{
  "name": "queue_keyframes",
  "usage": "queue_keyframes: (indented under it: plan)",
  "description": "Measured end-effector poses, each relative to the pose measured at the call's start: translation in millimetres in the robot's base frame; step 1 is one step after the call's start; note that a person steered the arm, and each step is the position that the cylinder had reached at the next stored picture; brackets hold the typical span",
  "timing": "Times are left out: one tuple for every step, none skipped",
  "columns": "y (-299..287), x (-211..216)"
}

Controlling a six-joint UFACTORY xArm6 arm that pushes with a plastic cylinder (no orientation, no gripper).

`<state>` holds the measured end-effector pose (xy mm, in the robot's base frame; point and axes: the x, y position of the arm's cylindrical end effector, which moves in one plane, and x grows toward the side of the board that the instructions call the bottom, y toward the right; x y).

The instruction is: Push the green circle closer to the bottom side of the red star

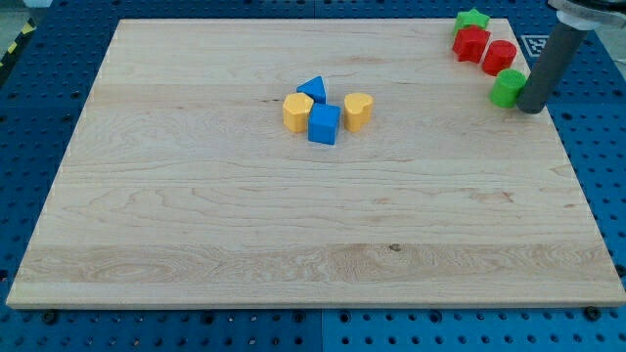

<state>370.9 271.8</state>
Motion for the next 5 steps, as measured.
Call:
queue_keyframes:
  plan:
    - [-7,-10]
    - [-15,-12]
    - [-31,-16]
    - [-33,-22]
    - [-34,-31]
